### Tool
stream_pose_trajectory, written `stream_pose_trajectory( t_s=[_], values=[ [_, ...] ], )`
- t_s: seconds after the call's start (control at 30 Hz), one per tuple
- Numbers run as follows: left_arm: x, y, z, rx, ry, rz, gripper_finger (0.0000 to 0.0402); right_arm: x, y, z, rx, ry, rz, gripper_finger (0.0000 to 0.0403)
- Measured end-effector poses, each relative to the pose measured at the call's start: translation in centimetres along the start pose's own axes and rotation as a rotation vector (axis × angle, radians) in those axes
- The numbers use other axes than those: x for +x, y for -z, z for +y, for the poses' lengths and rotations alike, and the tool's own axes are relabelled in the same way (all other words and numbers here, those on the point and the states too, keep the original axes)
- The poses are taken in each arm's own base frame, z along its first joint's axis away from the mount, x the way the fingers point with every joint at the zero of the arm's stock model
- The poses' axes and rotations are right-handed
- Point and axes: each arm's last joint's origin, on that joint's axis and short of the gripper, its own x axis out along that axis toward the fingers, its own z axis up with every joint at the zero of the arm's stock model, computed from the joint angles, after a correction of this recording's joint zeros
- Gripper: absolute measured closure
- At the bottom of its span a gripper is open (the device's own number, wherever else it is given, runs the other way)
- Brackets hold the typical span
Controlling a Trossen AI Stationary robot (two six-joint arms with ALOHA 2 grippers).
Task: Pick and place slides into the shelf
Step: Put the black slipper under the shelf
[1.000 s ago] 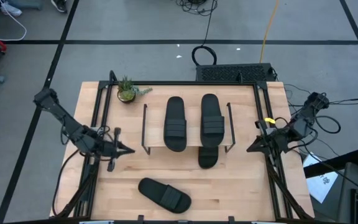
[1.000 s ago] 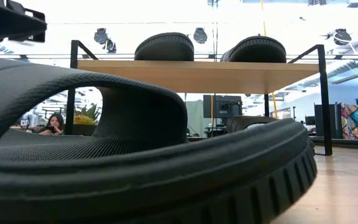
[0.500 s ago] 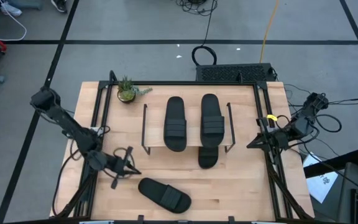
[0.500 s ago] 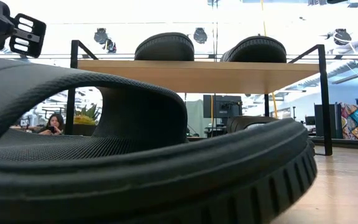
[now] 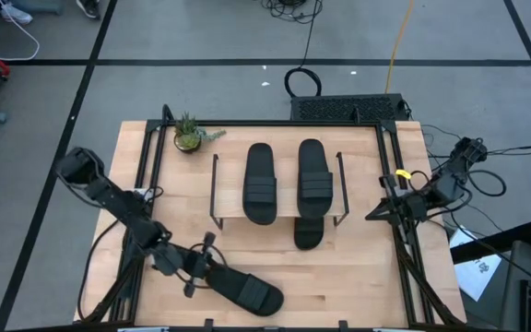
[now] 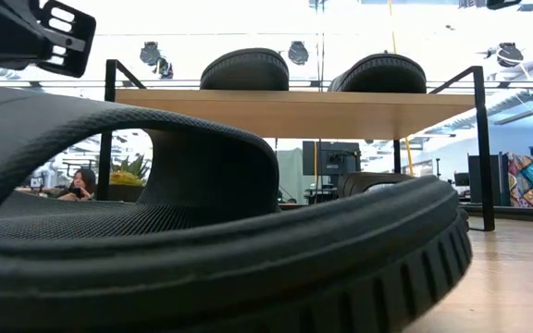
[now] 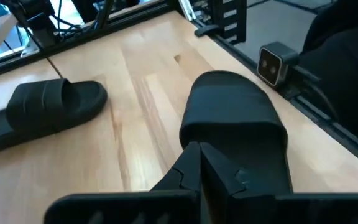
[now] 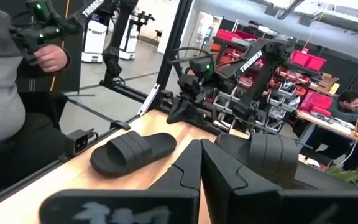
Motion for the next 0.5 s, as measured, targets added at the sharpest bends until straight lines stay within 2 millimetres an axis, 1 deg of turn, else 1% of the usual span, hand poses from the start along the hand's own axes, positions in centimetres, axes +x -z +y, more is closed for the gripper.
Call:
stream_pose_trajectory(
  t_s=[0.1, 0.2, 0.37, 0.5],
  values=[
    [0.9, -0.2, -0.3, 0.058, -0.004, 0.017, 0.0371, 0.1, 0.2, 0.1, -0.003, -0.003, 0.009, 0.0403],
    [2.0, -0.3, -0.7, 0.155, -0.020, 0.034, 0.0339, 0.2, 0.7, 0.3, -0.009, -0.007, 0.021, 0.0403],
    [3.6, 0.6, -1.0, 0.326, -0.074, 0.129, 0.0272, 0.5, 1.3, 0.6, -0.015, -0.010, 0.035, 0.0403],
    [4.5, 0.9, -0.8, 0.399, -0.092, 0.154, 0.0215, 0.6, 1.5, 0.7, -0.002, -0.010, 0.034, 0.0403]
  ],
)
